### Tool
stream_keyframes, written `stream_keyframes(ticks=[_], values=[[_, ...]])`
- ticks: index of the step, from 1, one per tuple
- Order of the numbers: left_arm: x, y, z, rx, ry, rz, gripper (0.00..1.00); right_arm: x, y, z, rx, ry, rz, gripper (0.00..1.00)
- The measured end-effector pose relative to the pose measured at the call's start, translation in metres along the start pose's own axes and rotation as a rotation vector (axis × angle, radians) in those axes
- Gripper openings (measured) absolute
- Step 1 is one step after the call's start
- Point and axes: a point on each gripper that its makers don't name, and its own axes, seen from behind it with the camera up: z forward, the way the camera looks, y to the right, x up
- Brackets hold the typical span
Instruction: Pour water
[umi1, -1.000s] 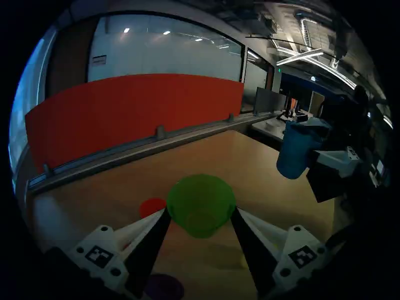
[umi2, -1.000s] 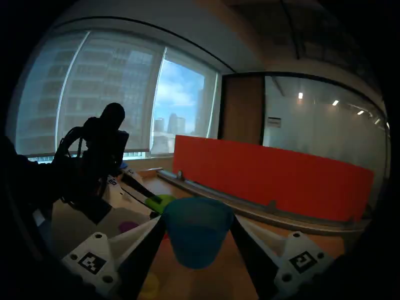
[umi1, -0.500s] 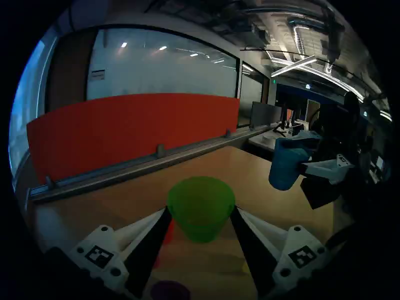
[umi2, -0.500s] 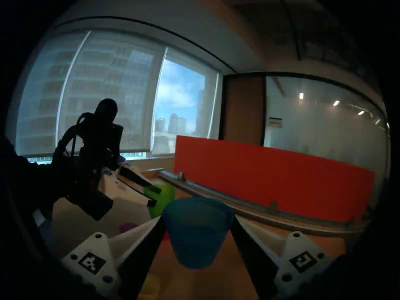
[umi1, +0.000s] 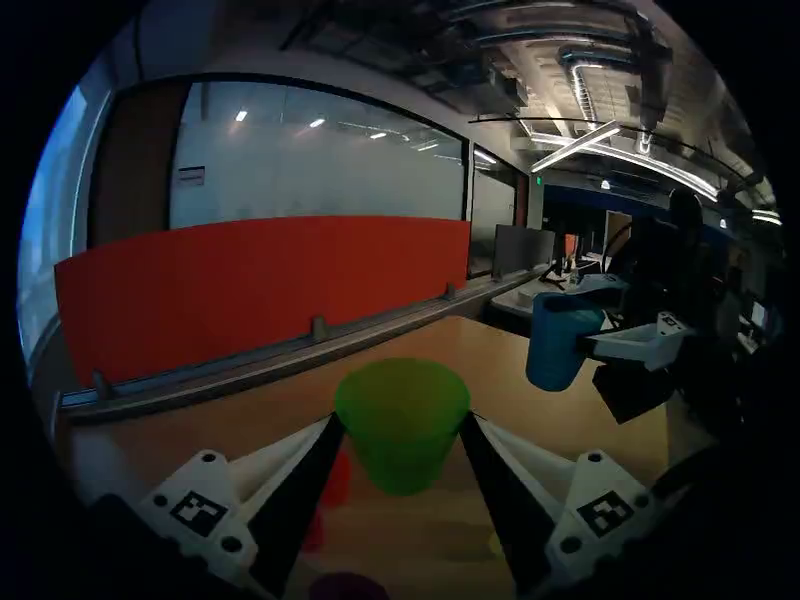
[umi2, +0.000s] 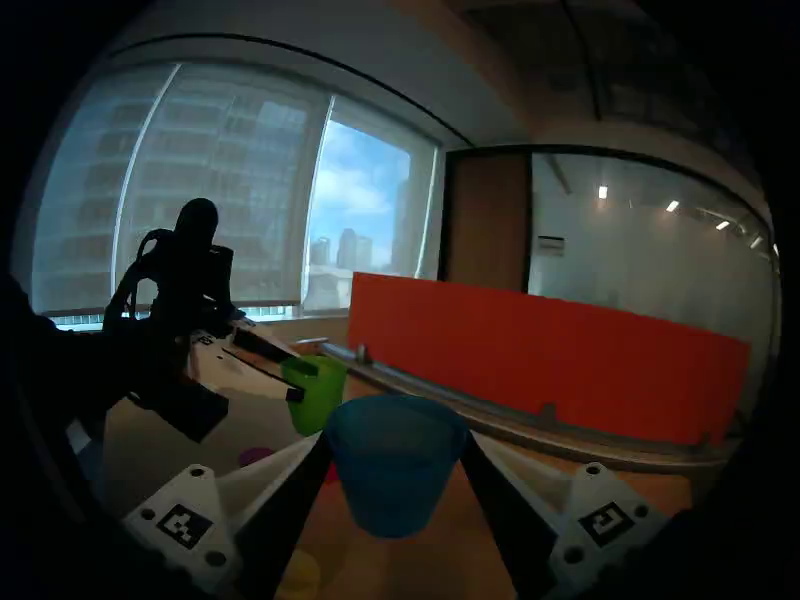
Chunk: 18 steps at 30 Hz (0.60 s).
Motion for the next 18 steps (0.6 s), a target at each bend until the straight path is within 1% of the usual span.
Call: stream_keyframes(ticks=[6, 11, 18], values=[[0.000, -0.004, -0.004, 0.005, 0.026, -0.006, 0.85, 0.002, -0.001, 0.002, 0.003, 0.001, -0.001, 0.92], [0.000, -0.006, -0.009, 0.009, 0.054, -0.001, 0.85, 0.003, -0.004, 0.003, 0.009, 0.003, -0.004, 0.92], [0.005, -0.003, -0.018, 0.001, 0.106, 0.007, 0.85, 0.007, -0.008, 0.007, 0.023, 0.008, -0.020, 0.92]])
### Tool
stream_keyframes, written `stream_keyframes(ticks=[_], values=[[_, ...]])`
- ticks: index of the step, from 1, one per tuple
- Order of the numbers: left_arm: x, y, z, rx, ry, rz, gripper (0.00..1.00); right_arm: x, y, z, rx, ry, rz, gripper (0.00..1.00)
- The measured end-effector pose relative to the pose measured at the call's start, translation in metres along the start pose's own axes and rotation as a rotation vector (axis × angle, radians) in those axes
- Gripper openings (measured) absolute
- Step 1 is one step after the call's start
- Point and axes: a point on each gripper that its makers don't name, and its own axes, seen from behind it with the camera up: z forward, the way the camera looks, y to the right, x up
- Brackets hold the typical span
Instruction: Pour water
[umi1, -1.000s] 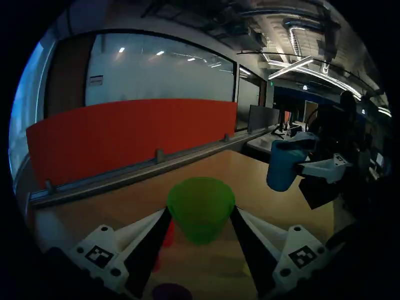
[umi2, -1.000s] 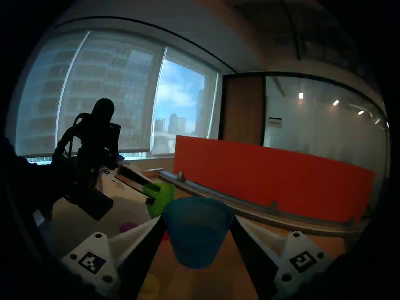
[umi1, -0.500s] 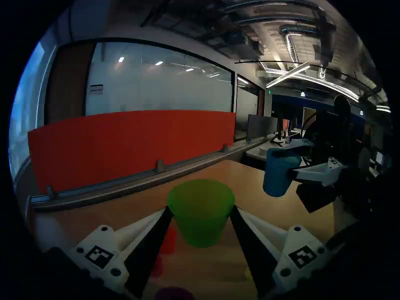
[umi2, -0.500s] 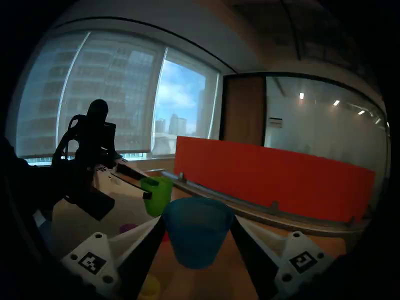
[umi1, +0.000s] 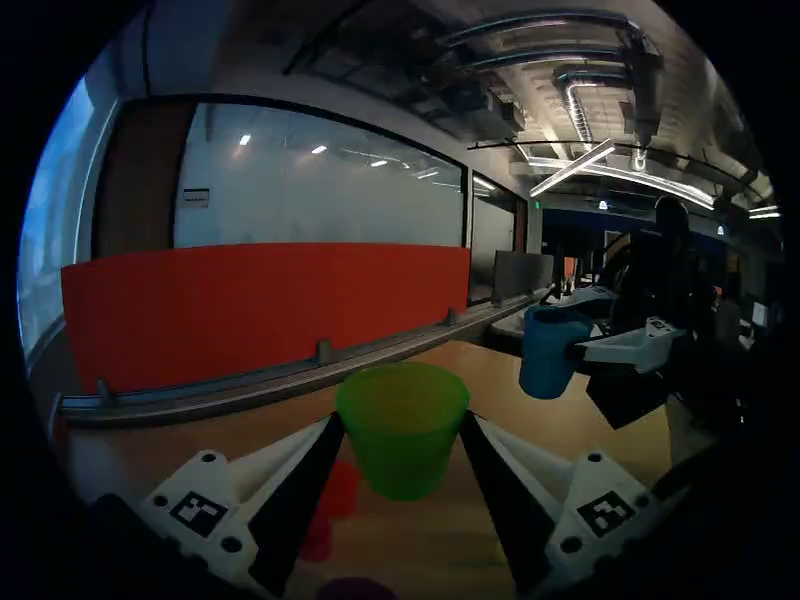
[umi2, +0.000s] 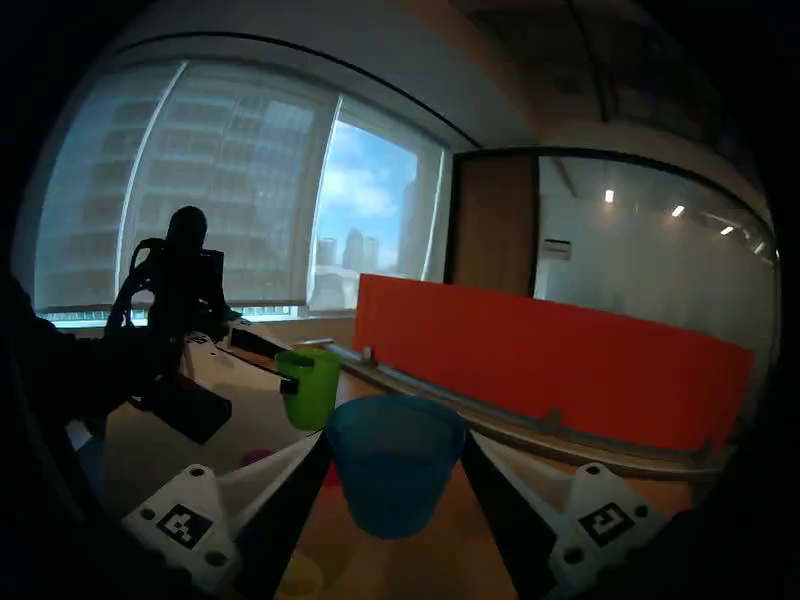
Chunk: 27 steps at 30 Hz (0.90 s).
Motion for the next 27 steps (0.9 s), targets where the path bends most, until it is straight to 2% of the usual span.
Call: stream_keyframes(ticks=[9, 27], values=[[-0.005, 0.002, -0.010, -0.001, 0.022, 0.023, 0.85, 0.005, -0.003, 0.007, 0.020, 0.010, -0.029, 0.92], [-0.011, -0.004, -0.035, 0.025, 0.063, -0.002, 0.84, 0.020, -0.010, 0.021, 0.058, 0.029, -0.094, 0.92]])
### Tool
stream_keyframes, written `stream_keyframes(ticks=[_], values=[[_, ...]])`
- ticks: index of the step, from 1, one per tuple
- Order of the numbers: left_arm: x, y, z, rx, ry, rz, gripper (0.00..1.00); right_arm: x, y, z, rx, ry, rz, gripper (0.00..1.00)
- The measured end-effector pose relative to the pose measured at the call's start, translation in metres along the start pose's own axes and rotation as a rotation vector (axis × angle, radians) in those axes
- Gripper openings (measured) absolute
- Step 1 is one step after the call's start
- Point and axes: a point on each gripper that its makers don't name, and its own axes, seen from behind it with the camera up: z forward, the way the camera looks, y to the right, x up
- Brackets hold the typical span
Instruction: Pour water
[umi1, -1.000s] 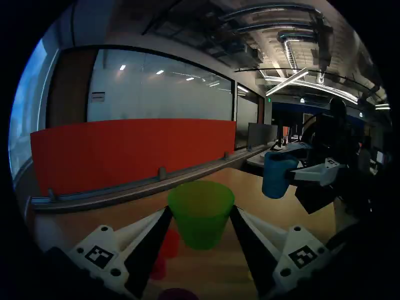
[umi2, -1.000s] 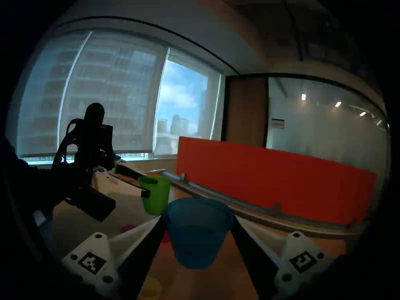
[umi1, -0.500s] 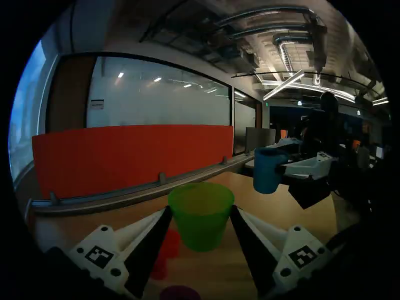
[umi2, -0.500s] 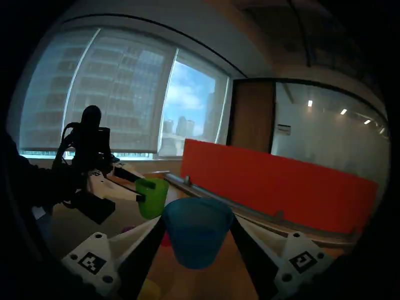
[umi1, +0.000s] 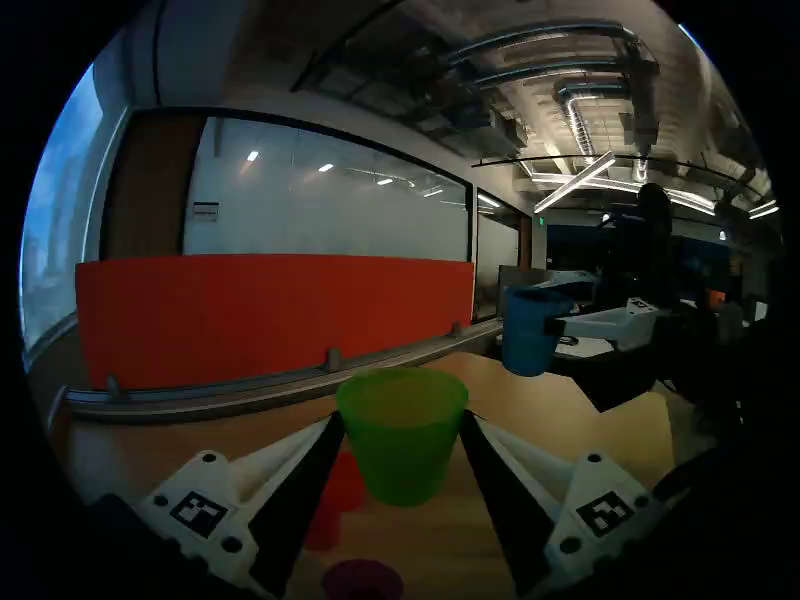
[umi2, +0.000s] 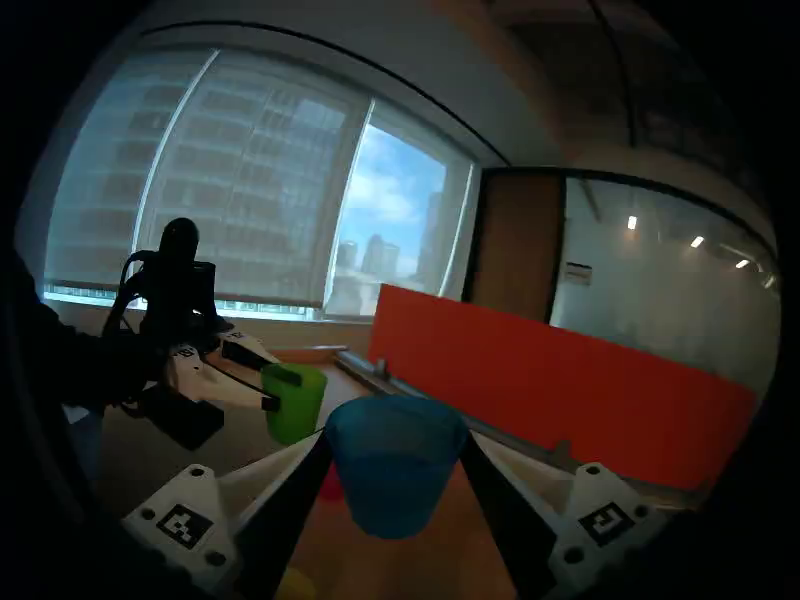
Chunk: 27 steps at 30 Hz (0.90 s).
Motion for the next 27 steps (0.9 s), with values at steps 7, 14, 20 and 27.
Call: stream_keyframes(ticks=[7, 14, 20, 27], values=[[-0.007, 0.003, -0.007, -0.007, -0.014, 0.005, 0.84, 0.004, -0.002, 0.007, 0.012, 0.005, -0.019, 0.92], [-0.012, 0.006, -0.010, -0.013, -0.019, 0.004, 0.84, 0.010, -0.004, 0.014, 0.024, 0.010, -0.042, 0.92], [-0.015, 0.007, -0.013, -0.015, -0.021, 0.001, 0.84, 0.015, -0.006, 0.019, 0.036, 0.010, -0.081, 0.92], [-0.015, 0.011, -0.015, -0.022, -0.020, -0.002, 0.84, 0.023, -0.010, 0.024, 0.057, 0.008, -0.148, 0.91]])
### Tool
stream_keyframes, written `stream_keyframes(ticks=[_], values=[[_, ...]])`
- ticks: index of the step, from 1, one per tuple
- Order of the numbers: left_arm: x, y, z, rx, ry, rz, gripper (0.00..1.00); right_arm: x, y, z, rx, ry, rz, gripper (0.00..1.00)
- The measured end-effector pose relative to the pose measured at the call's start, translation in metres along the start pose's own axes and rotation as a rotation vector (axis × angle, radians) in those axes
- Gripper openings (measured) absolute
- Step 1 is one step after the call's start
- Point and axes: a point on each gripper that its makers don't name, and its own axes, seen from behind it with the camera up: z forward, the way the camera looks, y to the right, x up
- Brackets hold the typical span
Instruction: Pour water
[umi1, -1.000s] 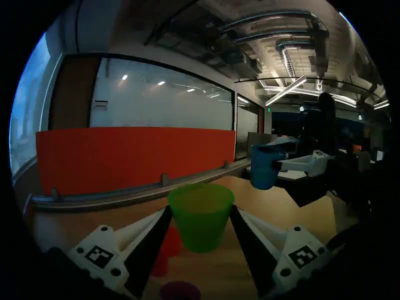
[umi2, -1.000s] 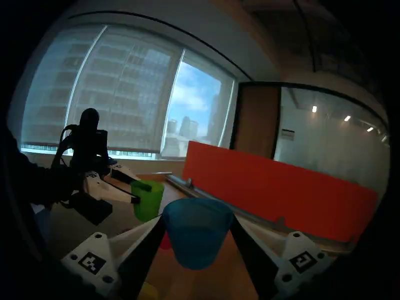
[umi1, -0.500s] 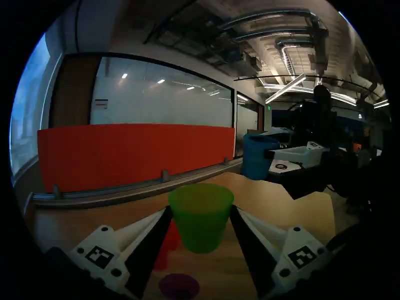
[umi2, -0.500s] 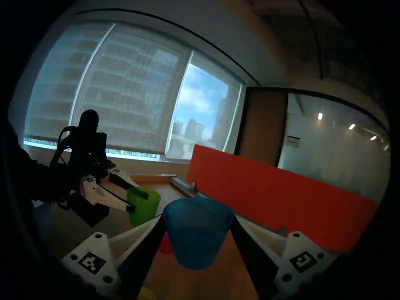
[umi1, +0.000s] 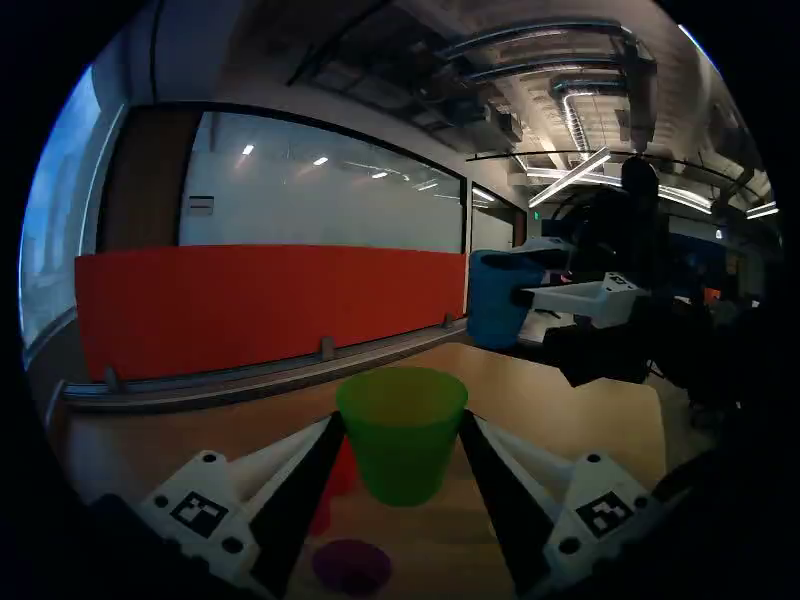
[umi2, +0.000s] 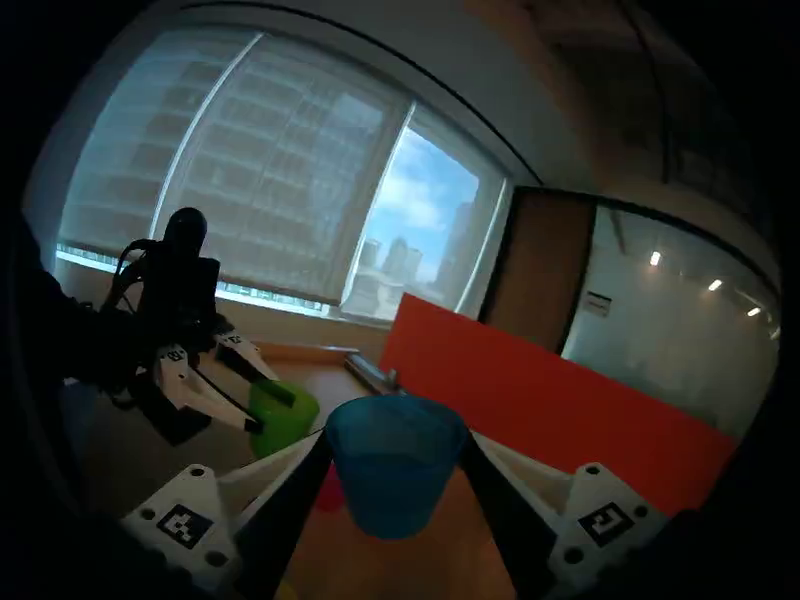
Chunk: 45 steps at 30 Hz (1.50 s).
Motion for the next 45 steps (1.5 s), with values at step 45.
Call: stream_keyframes(ticks=[45], values=[[0.003, 0.011, -0.011, -0.033, 0.032, -0.008, 0.84, 0.065, -0.026, 0.060, 0.067, 0.031, -0.474, 0.91]])
